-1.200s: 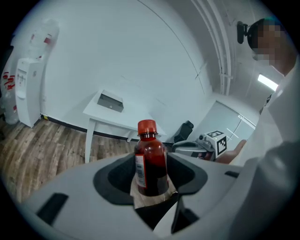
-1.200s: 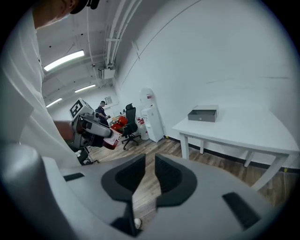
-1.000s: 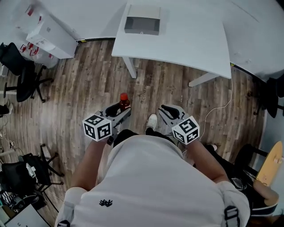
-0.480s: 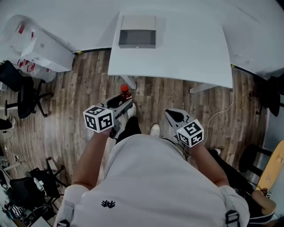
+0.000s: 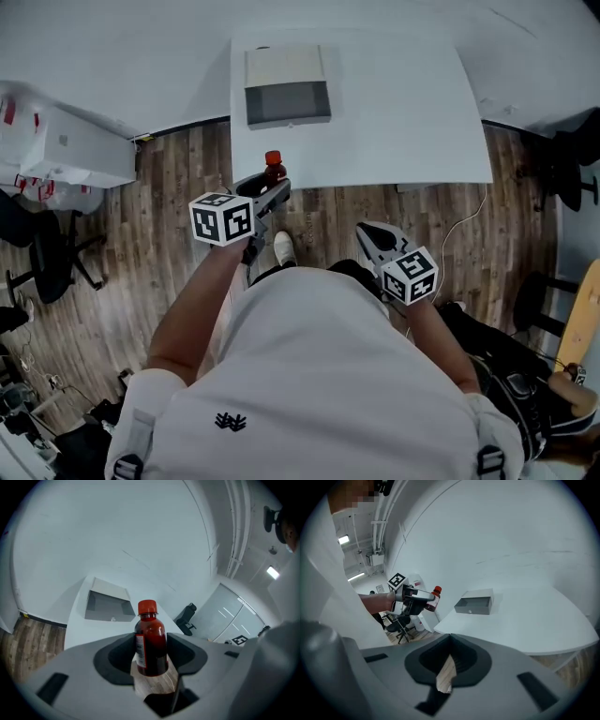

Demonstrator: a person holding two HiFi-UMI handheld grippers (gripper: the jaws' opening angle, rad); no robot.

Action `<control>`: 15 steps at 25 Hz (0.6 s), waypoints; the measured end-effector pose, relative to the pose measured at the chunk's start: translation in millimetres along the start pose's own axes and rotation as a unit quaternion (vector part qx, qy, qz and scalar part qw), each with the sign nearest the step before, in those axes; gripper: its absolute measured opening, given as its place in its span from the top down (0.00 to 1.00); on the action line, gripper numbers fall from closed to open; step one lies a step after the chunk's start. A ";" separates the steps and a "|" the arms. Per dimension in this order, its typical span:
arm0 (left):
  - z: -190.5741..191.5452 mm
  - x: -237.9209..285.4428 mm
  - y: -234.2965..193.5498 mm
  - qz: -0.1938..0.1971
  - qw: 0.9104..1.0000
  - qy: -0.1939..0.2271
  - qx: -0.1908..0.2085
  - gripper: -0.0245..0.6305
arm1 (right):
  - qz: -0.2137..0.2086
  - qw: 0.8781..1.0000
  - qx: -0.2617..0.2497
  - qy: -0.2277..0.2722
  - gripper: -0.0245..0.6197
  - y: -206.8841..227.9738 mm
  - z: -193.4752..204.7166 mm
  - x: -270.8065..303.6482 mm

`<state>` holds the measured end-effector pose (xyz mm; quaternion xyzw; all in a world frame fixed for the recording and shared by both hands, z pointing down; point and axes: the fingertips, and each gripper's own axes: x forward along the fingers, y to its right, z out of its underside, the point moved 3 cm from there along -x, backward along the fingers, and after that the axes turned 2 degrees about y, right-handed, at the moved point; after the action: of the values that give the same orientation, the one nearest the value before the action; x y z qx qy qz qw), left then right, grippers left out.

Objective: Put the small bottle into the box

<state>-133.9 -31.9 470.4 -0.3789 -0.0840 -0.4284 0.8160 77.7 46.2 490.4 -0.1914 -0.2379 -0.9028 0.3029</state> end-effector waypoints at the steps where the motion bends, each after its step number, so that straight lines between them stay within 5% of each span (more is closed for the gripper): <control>1: -5.2 4.6 -5.8 0.000 1.000 -0.005 0.002 0.64 | 0.005 1.000 0.003 0.002 0.95 -1.3 -3.4 4.8; 8: -43.2 47.4 -37.5 -0.018 1.000 -0.013 -0.014 0.64 | 0.013 1.000 0.015 0.018 0.95 2.2 -27.1 16.5; 15: -77.1 104.7 -58.4 -0.056 0.998 -0.028 -0.031 0.64 | -0.013 1.000 -0.002 0.010 0.95 54.1 -51.0 27.0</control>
<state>-128.1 -171.8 496.8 -0.4104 -0.1143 -0.4652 0.7759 81.9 -31.9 479.1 -0.1797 -0.2355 -0.9090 0.2931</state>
